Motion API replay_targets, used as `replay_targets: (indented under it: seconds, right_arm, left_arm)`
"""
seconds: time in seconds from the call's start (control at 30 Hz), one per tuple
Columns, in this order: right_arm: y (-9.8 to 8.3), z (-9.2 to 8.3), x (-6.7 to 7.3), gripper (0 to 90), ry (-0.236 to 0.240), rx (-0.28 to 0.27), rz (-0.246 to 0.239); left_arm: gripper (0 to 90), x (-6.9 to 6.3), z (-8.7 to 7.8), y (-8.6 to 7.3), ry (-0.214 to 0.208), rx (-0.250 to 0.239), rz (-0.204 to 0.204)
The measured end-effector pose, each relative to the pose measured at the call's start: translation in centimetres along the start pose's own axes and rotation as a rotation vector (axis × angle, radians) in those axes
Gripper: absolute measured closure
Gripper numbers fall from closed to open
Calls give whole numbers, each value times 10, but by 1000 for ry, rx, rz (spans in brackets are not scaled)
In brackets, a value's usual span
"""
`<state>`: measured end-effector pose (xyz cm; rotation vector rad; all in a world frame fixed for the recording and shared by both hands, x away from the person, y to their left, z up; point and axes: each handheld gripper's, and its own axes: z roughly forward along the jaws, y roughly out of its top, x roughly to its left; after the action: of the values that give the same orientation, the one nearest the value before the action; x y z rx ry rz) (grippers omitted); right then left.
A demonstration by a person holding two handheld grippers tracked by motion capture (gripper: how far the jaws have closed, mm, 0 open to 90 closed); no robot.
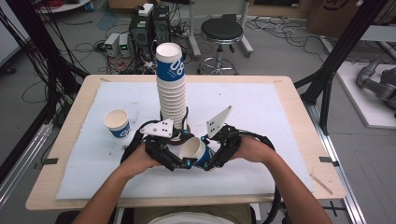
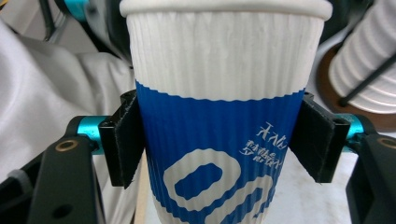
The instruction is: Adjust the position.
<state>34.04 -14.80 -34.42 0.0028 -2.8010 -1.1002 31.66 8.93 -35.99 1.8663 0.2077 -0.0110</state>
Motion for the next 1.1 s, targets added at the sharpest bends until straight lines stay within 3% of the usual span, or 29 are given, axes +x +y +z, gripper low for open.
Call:
replay_targets:
  seconds: [0.13, 0.23, 0.33, 0.53, 0.63, 0.77, 0.97, 1.0, 1.1]
  right_arm:
    - [-8, -10, -1, 271, -34, -54, 21]
    - [-17, -20, -1, 271, -76, -107, 43]
    - [-26, -31, -2, 271, -117, -166, 58]
    - [-46, -51, -1, 267, -232, -315, 118]
    - [-59, -61, -3, 266, -303, -395, 130]
    - [-75, -71, 0, 265, -405, -487, 189]
    - [-95, -80, 0, 258, -555, -564, 249]
    - [-98, -81, 0, 258, -602, -562, 261]
    - [-104, -81, 2, 259, -658, -559, 268]
  left_arm:
    - [127, 3, -12, -1, 36, -105, 5]
    - [127, 6, -21, -2, 55, -187, -15]
    - [127, 9, -29, -6, 75, -231, -41]
    - [128, 14, -45, -23, 160, -254, -97]
    - [128, 13, -58, -32, 221, -268, -102]
    - [129, 12, -73, -42, 286, -280, -99]
    - [129, 15, -89, -48, 384, -303, -88]
    - [129, 16, -90, -49, 393, -304, -85]
    - [129, 17, -96, -50, 428, -312, -83]
